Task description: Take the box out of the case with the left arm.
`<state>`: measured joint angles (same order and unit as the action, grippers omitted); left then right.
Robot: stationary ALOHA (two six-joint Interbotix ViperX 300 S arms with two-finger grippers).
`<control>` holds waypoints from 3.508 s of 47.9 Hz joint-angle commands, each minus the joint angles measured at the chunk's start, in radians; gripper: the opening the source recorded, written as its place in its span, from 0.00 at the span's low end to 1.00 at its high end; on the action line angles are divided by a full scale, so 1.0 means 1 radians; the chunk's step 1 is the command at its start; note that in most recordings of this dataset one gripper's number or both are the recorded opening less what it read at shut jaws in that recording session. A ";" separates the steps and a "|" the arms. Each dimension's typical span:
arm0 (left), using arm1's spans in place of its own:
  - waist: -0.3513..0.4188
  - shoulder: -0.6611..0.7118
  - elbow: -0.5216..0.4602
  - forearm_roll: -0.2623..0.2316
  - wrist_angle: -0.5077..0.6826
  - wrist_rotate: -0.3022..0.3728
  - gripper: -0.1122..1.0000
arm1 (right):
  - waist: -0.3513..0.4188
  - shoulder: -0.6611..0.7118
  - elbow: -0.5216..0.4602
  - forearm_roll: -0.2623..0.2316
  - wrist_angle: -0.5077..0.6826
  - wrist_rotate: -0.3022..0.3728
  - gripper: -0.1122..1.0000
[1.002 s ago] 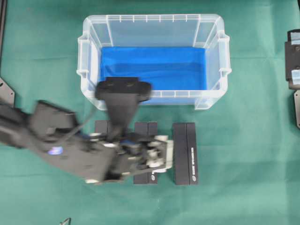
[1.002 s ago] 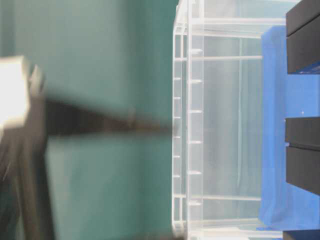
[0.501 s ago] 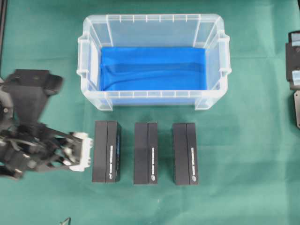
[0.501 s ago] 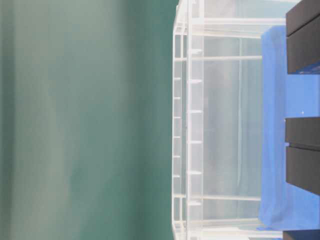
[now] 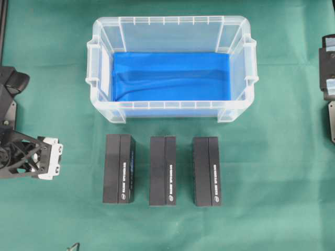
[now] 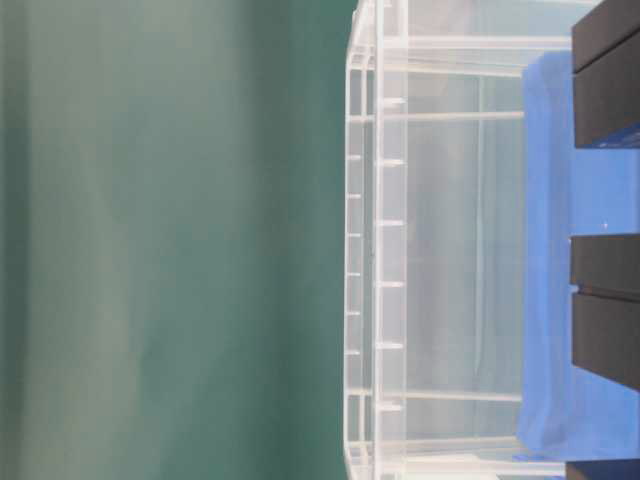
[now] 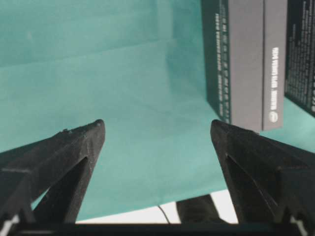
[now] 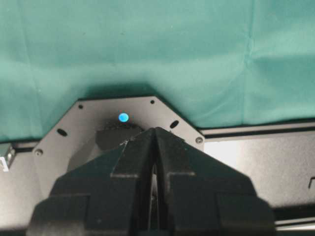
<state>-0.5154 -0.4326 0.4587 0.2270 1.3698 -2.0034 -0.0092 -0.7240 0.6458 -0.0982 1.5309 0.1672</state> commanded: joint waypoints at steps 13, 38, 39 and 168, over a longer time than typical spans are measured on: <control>0.060 -0.077 0.034 0.009 0.005 0.017 0.89 | -0.002 -0.002 -0.011 0.000 0.002 0.000 0.12; 0.446 -0.227 0.107 0.011 0.000 0.368 0.89 | -0.002 -0.002 -0.011 -0.002 0.002 0.000 0.12; 0.465 -0.227 0.107 0.011 -0.002 0.388 0.89 | -0.002 -0.002 -0.011 -0.002 0.002 0.000 0.12; 0.764 -0.224 0.100 -0.008 -0.052 0.660 0.89 | -0.002 -0.002 -0.009 -0.002 0.002 0.000 0.12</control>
<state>0.2439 -0.6550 0.5783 0.2163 1.3208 -1.3422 -0.0092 -0.7256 0.6458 -0.0966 1.5324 0.1672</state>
